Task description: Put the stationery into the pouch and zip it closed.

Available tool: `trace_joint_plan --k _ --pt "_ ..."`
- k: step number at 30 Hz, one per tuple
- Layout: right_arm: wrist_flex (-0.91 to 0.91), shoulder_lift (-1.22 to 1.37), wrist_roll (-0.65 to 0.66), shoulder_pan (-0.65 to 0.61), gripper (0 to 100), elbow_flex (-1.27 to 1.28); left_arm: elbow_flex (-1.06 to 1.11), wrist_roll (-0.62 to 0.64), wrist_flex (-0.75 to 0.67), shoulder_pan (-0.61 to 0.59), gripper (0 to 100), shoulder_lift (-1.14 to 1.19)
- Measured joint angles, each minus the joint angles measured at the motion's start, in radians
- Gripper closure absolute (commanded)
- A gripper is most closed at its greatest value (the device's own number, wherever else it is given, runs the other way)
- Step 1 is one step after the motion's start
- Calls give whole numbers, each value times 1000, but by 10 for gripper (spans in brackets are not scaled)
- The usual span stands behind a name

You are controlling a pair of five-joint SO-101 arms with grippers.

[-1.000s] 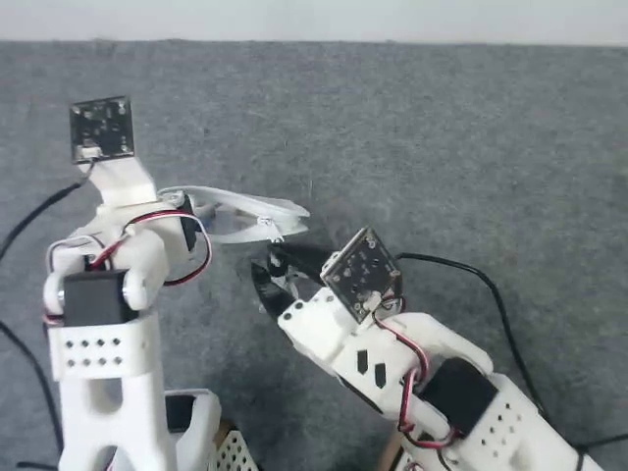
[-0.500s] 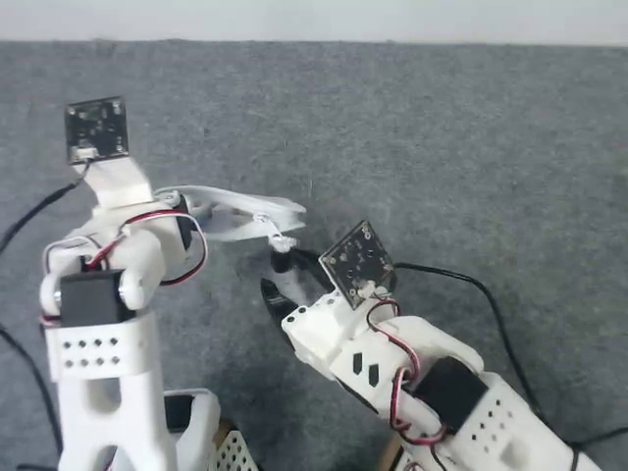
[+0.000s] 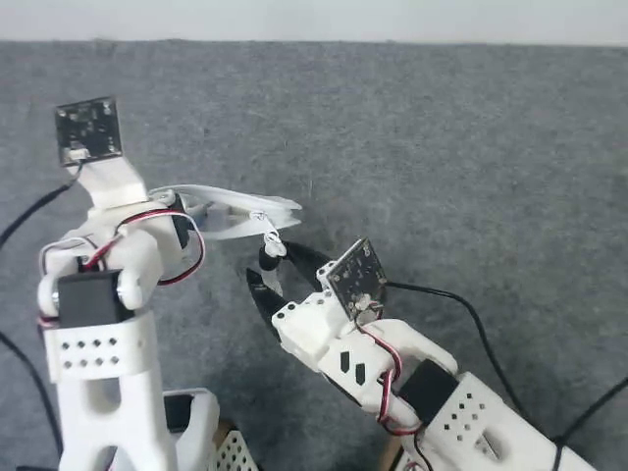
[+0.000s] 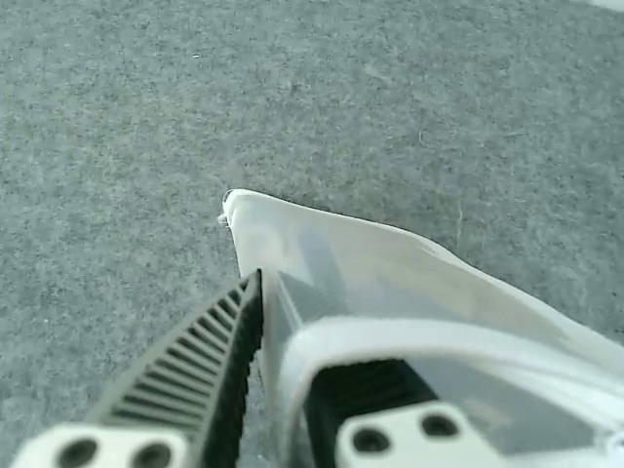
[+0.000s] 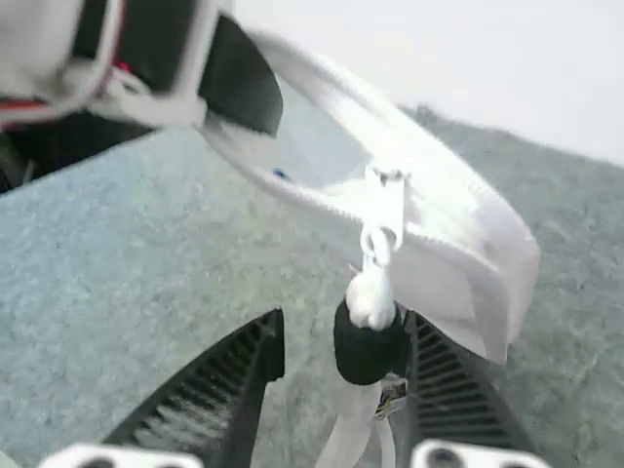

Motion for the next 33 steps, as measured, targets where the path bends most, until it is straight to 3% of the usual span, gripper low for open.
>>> trace_joint_plan --k 5,14,33 --pt "-21 0 0 2 939 0 0 0 0 0 988 0" --pt "-26 0 0 23 819 0 0 0 0 0 988 0" --pt "-51 0 0 43 819 20 0 0 0 0 988 0"
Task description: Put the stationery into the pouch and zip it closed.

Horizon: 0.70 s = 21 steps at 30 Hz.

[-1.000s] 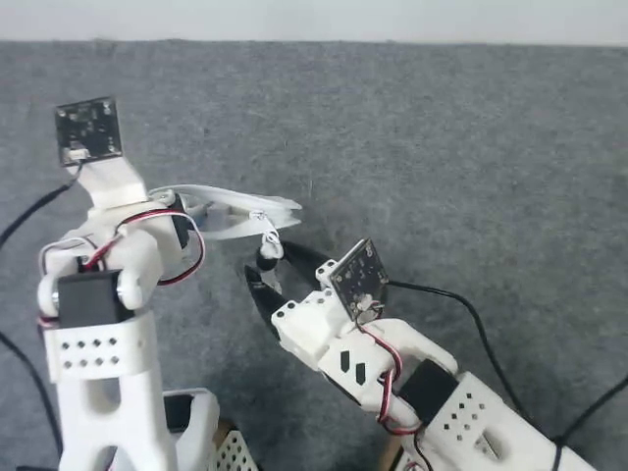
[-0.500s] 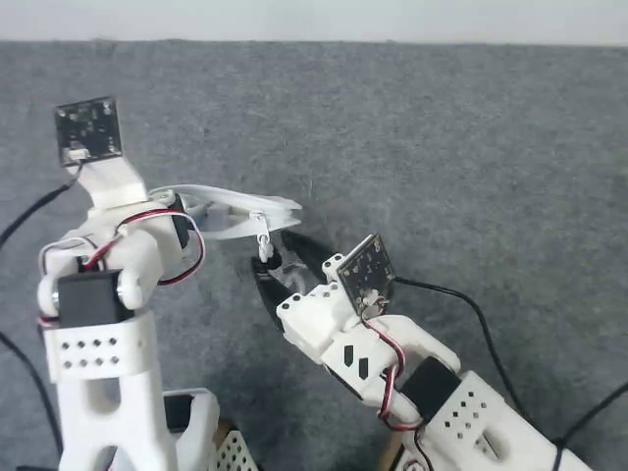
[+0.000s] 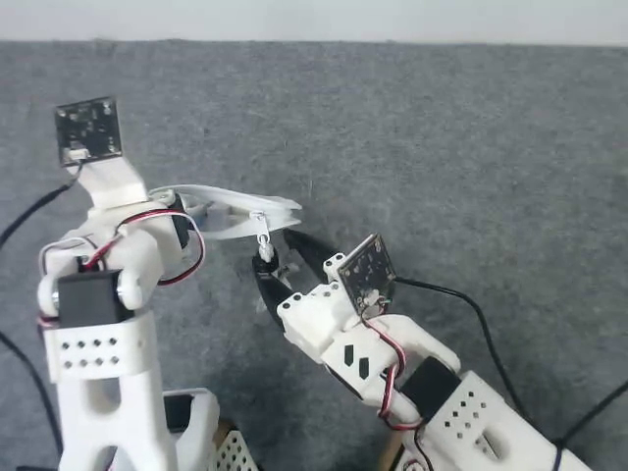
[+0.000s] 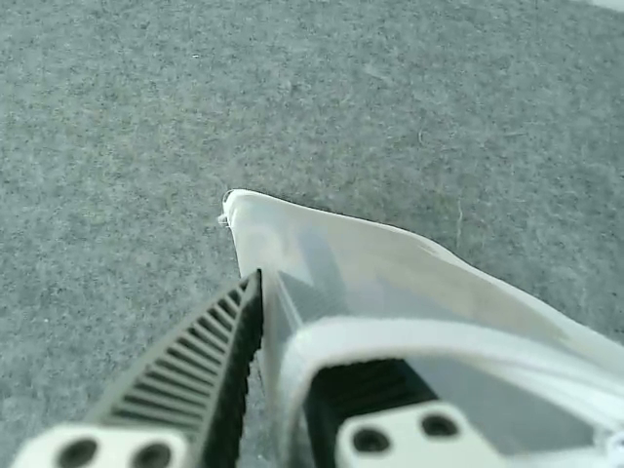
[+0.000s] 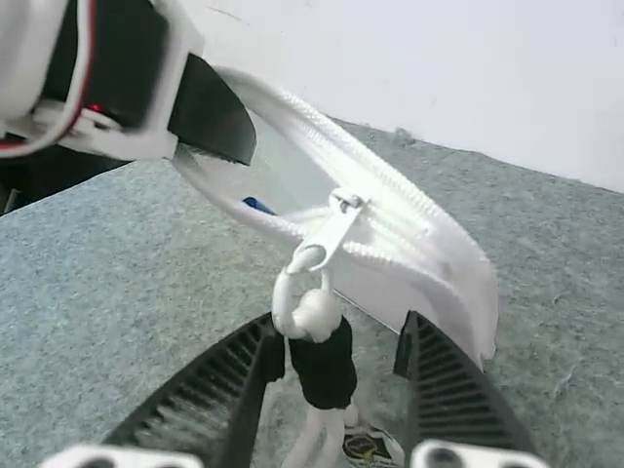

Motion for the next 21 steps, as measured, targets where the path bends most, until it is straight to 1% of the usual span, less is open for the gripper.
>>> trace_joint_plan --k 2,6,7,11,14,16,19,21 --pt "-51 0 0 0 841 34 0 0 0 0 988 0" --pt "-175 0 0 0 927 89 0 0 0 0 988 0" --pt "-189 0 0 0 932 91 0 0 0 0 988 0" --pt "-206 0 0 0 894 91 0 0 0 0 988 0" --pt "-207 0 0 0 888 97 21 0 0 -3 988 -3" --pt "-207 0 0 0 908 97 23 0 0 -2 988 -5" --pt "-207 0 0 0 992 97 23 0 -2 -3 988 -5" --pt "-207 0 0 0 985 97 23 0 -2 -3 988 -5"
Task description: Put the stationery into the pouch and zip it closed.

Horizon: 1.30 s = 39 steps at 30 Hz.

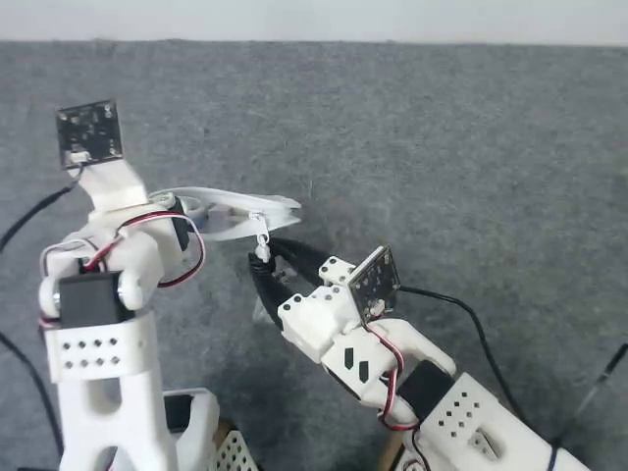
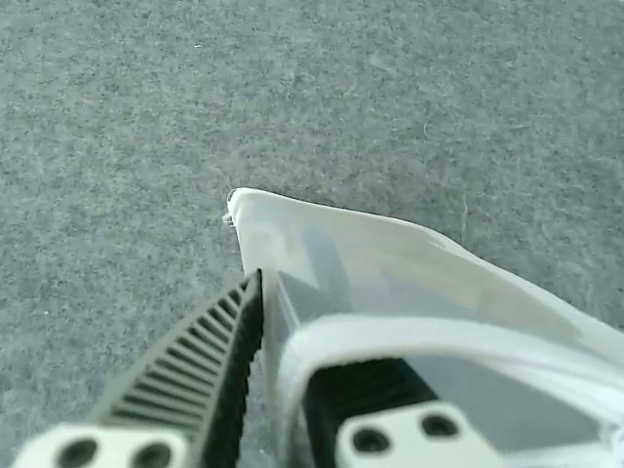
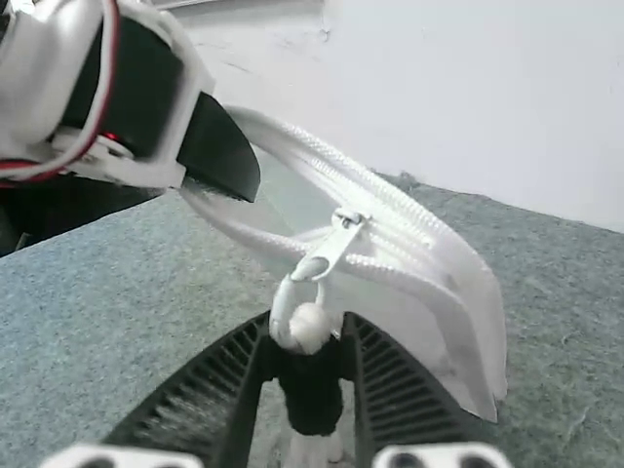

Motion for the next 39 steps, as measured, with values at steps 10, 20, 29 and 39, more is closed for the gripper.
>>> trace_joint_plan --k 10,20,29,39 --pt "316 -68 -2 2 993 -101 0 0 0 3 988 0" --pt "707 -152 8 3 993 -249 2 0 0 6 895 -9" --pt "844 -149 155 -91 993 -250 2 8 0 12 773 -18" --pt "924 -149 172 -172 993 -249 5 -75 0 252 773 -20"
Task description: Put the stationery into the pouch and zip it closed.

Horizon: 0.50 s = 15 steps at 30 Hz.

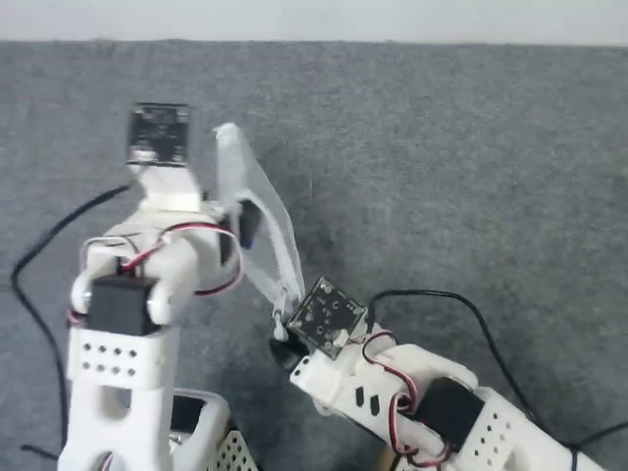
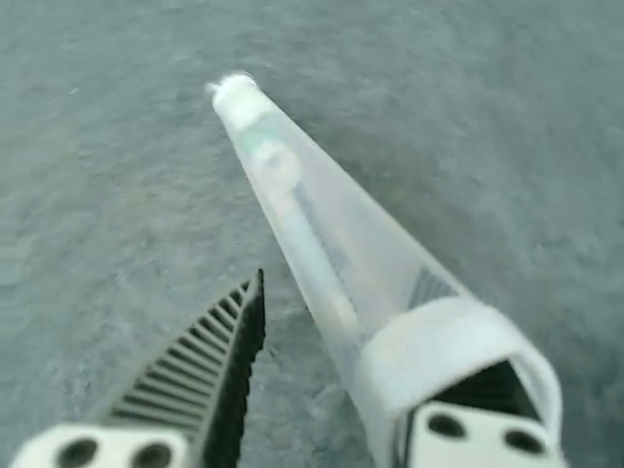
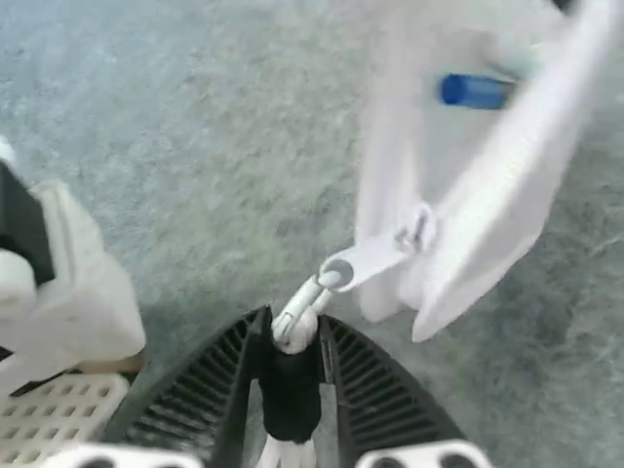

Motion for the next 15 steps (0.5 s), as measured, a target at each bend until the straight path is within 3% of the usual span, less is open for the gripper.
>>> trace_joint_plan --k 10,15 --pt "0 0 3 -12 993 0 78 -164 -8 290 773 -12" --pt "0 -17 3 -12 993 0 84 -193 -8 328 773 -12"
